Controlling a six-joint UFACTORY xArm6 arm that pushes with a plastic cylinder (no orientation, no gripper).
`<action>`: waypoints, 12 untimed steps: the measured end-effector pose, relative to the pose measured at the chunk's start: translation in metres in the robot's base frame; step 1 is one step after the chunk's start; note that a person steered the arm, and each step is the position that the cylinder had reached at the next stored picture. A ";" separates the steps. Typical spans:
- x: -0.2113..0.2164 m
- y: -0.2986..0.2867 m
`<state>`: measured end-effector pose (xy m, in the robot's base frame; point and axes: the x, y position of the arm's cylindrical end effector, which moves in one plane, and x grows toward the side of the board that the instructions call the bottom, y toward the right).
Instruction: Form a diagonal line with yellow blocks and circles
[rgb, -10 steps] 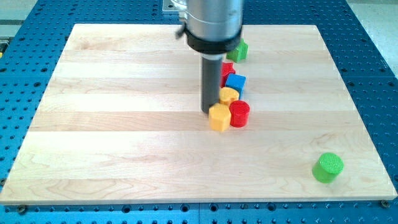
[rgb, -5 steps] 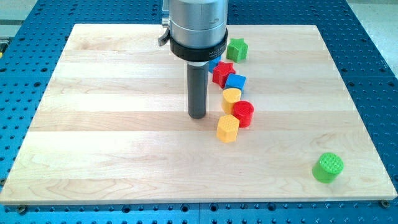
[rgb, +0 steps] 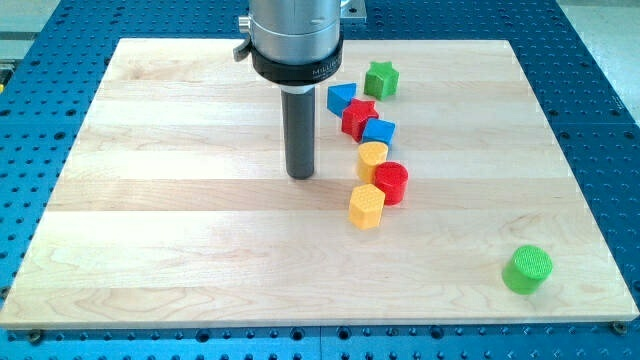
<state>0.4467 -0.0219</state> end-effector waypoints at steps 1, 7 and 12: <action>-0.002 -0.047; 0.056 0.139; 0.072 -0.028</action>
<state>0.5183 -0.0498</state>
